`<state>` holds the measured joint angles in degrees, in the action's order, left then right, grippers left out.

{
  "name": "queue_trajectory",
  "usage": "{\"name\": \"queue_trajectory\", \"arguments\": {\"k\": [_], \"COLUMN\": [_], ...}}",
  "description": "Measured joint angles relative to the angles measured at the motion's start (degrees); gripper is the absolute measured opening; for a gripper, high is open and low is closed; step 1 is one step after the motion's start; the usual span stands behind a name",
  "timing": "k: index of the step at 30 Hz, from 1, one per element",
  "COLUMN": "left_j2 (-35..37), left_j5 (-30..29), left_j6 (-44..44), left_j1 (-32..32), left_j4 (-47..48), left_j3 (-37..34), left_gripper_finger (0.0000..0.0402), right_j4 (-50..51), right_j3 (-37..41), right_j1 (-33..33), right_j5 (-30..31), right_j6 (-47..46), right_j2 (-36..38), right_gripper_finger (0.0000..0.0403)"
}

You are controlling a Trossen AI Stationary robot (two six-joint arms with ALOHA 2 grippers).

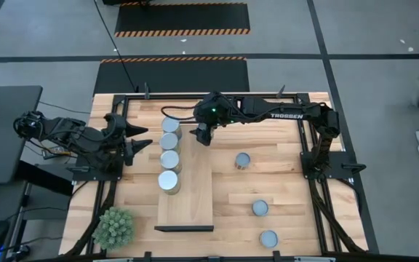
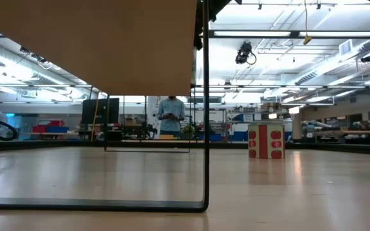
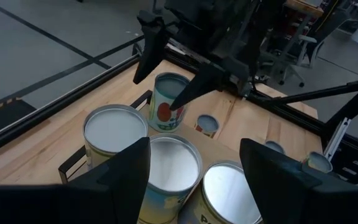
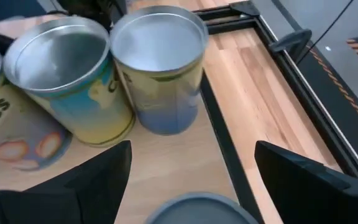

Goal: Pick and place cans onto a shelf
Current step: Put the canned mixed vegetables on the shelf

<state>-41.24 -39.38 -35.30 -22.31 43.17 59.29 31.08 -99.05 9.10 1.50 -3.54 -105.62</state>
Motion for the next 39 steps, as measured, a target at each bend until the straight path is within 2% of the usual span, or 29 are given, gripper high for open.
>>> {"name": "queue_trajectory", "arguments": {"k": [6,15,18,21,26,31,39], "left_j2": [0.01,0.01,0.01,0.01,0.03,0.03,0.03], "left_j5": [0.00,0.00,0.00,0.00,0.00,0.00,0.02], "left_j6": [0.12,0.48,1.67,1.91,1.95,2.00,2.02], "left_j1": [0.02,0.02,0.02,0.00,0.01,0.01,0.02], "left_j4": [0.06,0.08,0.10,0.12,0.12,0.16,0.14], "left_j3": [0.00,0.00,0.00,0.00,0.01,0.00,0.00], "left_gripper_finger": [0.0254,0.0254,0.0254,0.0254,0.0254,0.0254,0.0254], "right_j4": [1.74,21.84,28.34,35.25,34.49,30.57,21.76], "right_j3": [-5.29,-15.64,-16.47,-15.74,-9.27,-3.27,0.20], "right_j1": [-0.07,0.11,0.82,2.28,2.77,1.47,-0.90], "right_j5": [0.74,6.96,10.33,10.86,13.16,10.45,10.55], "right_j6": [2.39,9.92,9.87,6.82,3.58,0.57,-2.53], "right_j2": [0.09,0.07,0.11,0.07,1.64,3.15,3.08], "right_gripper_finger": [0.0348,0.0348,0.0348,0.0347,0.0347,0.0347,0.0347]}}
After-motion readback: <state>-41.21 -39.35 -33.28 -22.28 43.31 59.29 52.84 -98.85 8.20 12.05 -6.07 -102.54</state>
